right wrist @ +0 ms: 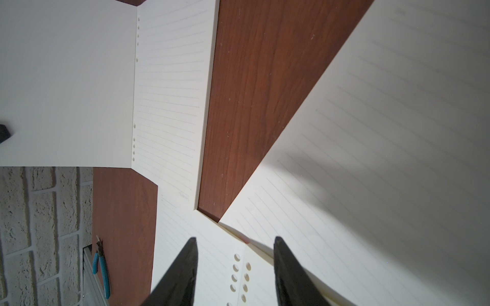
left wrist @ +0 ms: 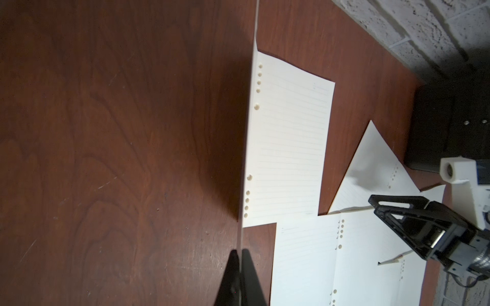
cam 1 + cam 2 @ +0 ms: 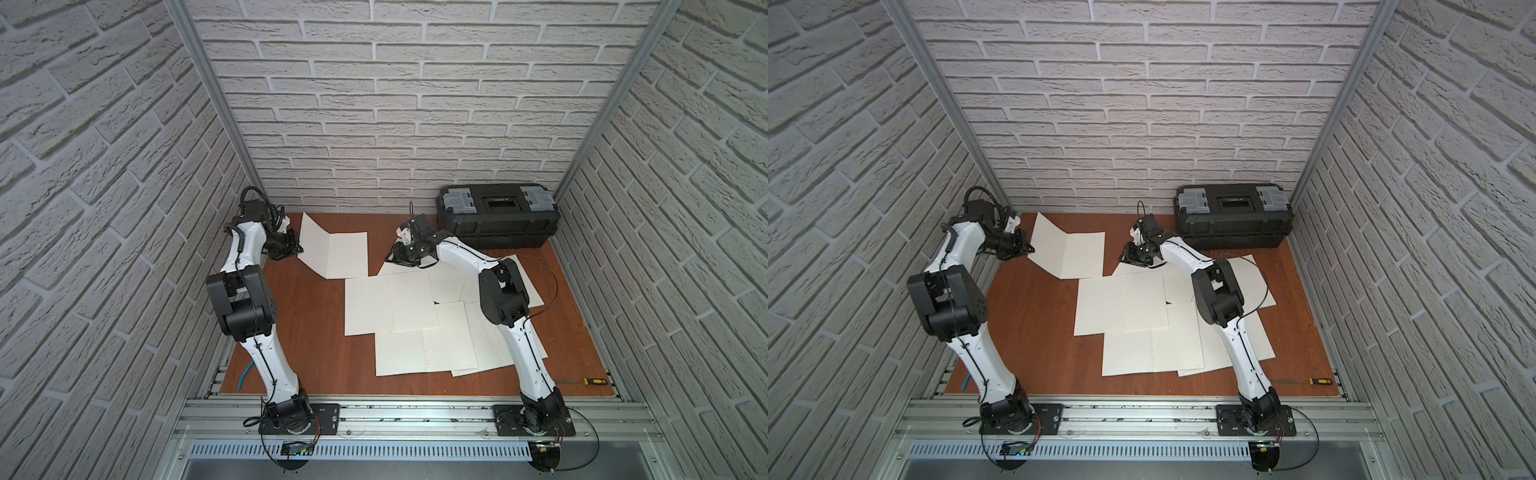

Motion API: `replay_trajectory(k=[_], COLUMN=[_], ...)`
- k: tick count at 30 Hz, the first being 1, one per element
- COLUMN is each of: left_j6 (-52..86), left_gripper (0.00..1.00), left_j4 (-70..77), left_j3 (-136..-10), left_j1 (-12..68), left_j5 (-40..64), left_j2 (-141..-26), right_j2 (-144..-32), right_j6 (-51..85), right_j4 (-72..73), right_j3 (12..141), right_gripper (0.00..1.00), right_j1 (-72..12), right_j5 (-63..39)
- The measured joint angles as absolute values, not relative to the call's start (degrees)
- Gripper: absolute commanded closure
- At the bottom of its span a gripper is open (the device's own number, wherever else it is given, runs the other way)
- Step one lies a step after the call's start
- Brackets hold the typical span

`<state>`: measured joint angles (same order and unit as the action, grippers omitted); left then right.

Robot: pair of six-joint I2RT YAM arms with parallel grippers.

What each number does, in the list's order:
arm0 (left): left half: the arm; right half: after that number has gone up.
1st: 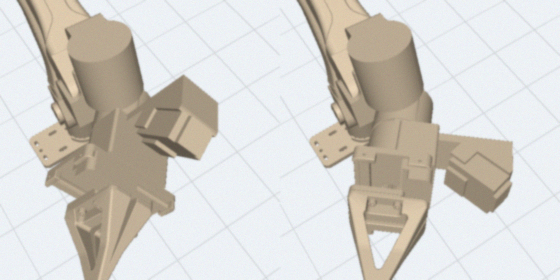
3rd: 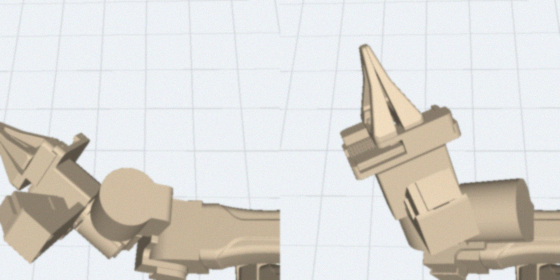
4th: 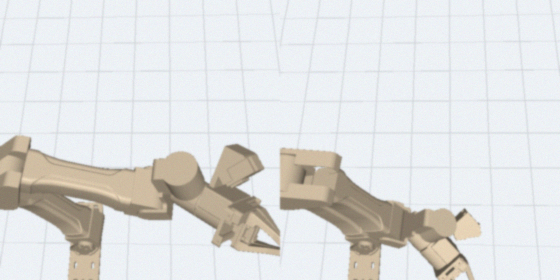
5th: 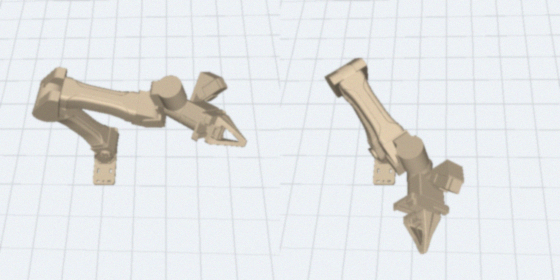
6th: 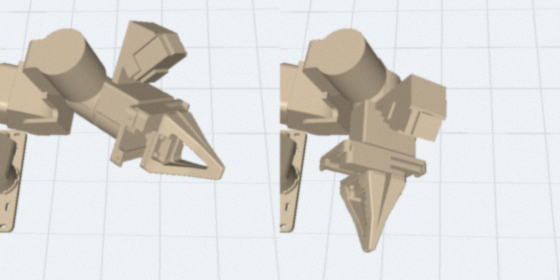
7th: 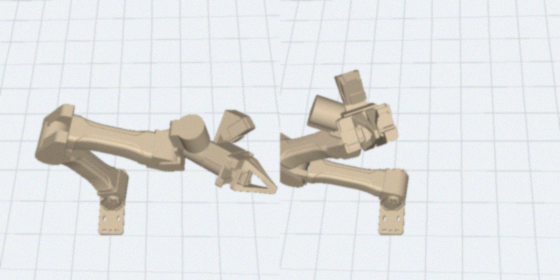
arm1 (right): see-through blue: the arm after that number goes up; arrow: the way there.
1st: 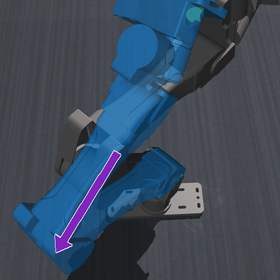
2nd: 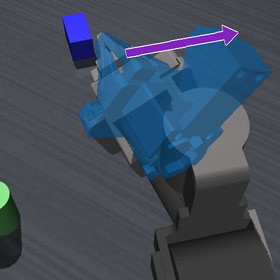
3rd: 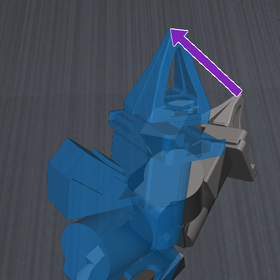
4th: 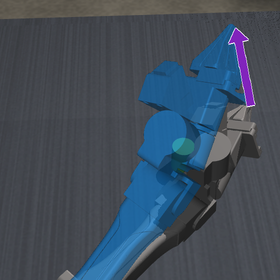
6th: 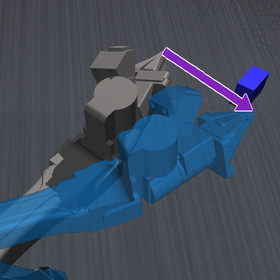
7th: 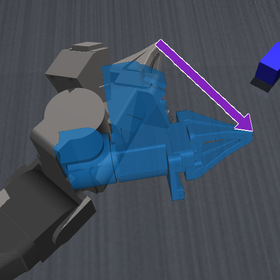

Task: Close the notebook
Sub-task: Close the notebook at the center of the board.

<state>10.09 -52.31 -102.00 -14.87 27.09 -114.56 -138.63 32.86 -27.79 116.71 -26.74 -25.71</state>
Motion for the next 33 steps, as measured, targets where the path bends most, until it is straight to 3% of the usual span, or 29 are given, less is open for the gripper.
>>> replay_trajectory(k=[33], left_j6=[11.44], left_gripper=[0.77], left_j4=[-49.82], left_j3=[-102.13], left_j1=[-5.32], left_j5=[32.53], left_j2=[-113.78], right_j2=[-136.84], right_j6=[34.13], right_j4=[-24.95], right_j3=[112.81], right_gripper=[0.51], right_j1=[-26.74], right_j5=[-26.00])
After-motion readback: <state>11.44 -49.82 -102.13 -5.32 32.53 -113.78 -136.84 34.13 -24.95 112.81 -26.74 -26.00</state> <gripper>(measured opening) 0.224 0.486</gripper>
